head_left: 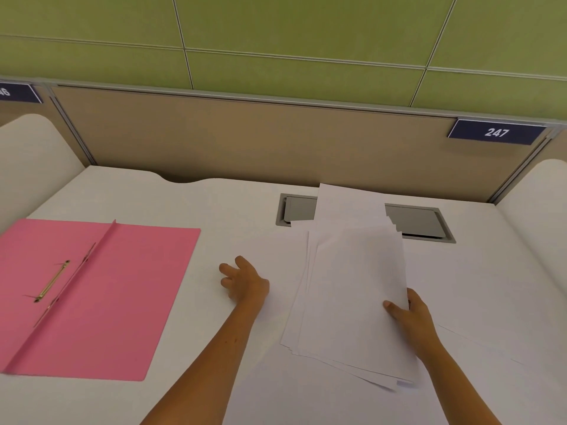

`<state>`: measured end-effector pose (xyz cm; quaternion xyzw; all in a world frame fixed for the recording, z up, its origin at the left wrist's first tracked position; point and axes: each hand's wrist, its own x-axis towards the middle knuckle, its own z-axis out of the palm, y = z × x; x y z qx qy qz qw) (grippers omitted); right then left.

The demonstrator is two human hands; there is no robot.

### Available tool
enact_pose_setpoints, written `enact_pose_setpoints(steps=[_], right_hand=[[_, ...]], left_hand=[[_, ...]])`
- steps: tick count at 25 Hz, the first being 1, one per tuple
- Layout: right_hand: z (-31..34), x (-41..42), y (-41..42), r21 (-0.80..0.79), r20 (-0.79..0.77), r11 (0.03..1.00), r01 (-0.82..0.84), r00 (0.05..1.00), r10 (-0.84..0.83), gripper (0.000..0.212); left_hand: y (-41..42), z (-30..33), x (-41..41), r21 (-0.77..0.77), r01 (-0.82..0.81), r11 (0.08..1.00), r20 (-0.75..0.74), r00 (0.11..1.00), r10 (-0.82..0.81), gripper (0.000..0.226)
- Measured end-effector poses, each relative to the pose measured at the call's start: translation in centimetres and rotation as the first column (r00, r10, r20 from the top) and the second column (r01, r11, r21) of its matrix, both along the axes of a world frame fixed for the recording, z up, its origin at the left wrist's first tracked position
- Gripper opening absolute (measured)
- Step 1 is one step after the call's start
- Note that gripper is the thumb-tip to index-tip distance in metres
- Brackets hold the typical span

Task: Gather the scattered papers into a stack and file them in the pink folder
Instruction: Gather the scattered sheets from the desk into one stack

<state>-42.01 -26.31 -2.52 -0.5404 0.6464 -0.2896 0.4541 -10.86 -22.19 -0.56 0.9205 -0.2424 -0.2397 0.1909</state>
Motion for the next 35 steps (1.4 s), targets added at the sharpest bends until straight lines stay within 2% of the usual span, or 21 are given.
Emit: enact_pose_setpoints(steps=[3, 9, 14, 16, 19, 24, 26, 28, 31, 35], right_hand=[[0.0, 0.1, 0.1, -0.010, -0.018, 1.000, -0.001, 1.000, 0.001, 0.038], [-0.1, 0.2, 0.2, -0.023, -0.014, 1.000, 0.004, 1.000, -0.004, 0.038], [-0.1, 0.2, 0.1, -0.029, -0.007, 1.000, 0.000, 1.000, -0.001, 0.038], [-0.1, 0.2, 0.1, -0.023, 0.002, 1.000, 0.008, 1.000, -0.008, 0.037], [0.0, 0.2, 0.0, -0.015, 0.007, 1.000, 0.003, 1.000, -0.003, 0.034], [0.4, 0.3, -0.1, -0.014, 0.002, 1.000, 0.007, 1.000, -0.007, 0.026], [0.6, 0.7, 0.0, -0.008, 0.031, 1.000, 0.012, 0.999, -0.012, 0.027], [1.0, 1.5, 0.5, -0.008, 0.100, 1.000, 0.012, 0.995, -0.011, 0.030], [1.7, 4.0, 1.5, 0.004, 0.196, 1.000, 0.014, 0.981, -0.014, 0.033], [1.5, 8.2, 3.1, 0.070, 0.303, 0.998, 0.008, 0.952, -0.029, 0.043]], left_hand=[[-0.2, 0.1, -0.1, 0.022, -0.021, 1.000, -0.031, 0.999, 0.022, 0.065], [-0.4, 0.4, -0.3, 0.105, 0.007, 0.994, 0.048, 0.999, -0.013, 0.063], [0.1, 0.4, 0.7, 0.107, -0.052, 0.993, -0.055, 0.997, 0.058, 0.055], [0.6, 0.3, 1.0, 0.008, -0.049, 0.999, -0.104, 0.993, 0.049, 0.051], [1.4, 0.4, 1.5, -0.222, -0.033, 0.974, -0.134, 0.991, 0.002, 0.043], [3.2, 1.8, 6.7, -0.441, -0.138, 0.887, -0.115, 0.989, 0.097, 0.039], [4.5, 3.1, 9.0, -0.536, -0.242, 0.809, -0.185, 0.968, 0.168, 0.029], [6.1, 4.8, 9.9, -0.598, -0.385, 0.703, -0.335, 0.917, 0.217, 0.020], [8.3, 7.2, 8.0, -0.605, -0.555, 0.571, -0.595, 0.792, 0.138, 0.020], [11.1, 7.4, 2.2, -0.531, -0.629, 0.569, -0.776, 0.630, -0.027, 0.028]])
